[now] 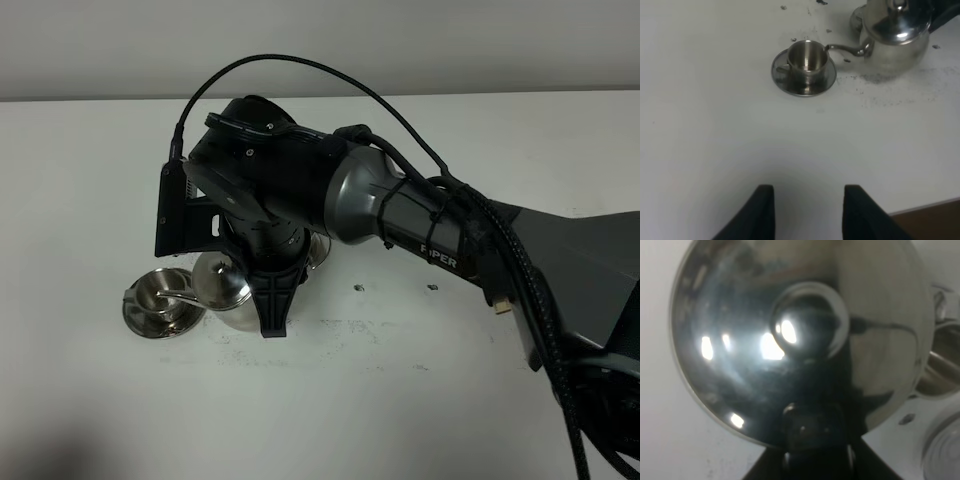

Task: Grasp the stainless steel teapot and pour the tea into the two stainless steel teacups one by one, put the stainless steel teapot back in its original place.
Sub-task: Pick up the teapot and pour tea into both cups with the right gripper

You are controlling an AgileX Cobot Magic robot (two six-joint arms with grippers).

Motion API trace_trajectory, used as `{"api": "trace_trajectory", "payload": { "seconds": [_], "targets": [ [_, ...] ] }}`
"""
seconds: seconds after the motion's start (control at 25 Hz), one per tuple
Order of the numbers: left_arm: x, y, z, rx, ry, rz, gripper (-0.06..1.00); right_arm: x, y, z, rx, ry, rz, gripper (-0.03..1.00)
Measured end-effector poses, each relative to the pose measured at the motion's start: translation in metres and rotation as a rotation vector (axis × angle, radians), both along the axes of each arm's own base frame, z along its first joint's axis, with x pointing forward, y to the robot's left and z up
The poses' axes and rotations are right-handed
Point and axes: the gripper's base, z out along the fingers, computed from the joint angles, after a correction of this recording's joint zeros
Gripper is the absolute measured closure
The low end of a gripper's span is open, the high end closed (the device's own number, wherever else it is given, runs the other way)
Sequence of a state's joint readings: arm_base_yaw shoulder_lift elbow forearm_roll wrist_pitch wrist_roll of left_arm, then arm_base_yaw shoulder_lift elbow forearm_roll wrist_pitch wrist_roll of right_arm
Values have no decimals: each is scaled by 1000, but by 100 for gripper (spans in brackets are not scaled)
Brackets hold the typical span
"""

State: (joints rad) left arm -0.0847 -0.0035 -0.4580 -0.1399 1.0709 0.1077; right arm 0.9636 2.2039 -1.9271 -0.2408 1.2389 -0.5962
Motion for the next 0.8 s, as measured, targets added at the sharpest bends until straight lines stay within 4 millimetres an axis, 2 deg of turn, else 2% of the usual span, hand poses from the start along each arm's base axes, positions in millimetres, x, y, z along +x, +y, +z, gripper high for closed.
{"api": "trace_trajectory", "payload": {
  "seconds": [0.6,0.8],
  "targets": [
    [0,0,0,0,0,0,62,7,0,6,19,-93,-8,80],
    [0,0,0,0,0,0,62,11,1,-3,-2,-105,-16,80]
  ]
}}
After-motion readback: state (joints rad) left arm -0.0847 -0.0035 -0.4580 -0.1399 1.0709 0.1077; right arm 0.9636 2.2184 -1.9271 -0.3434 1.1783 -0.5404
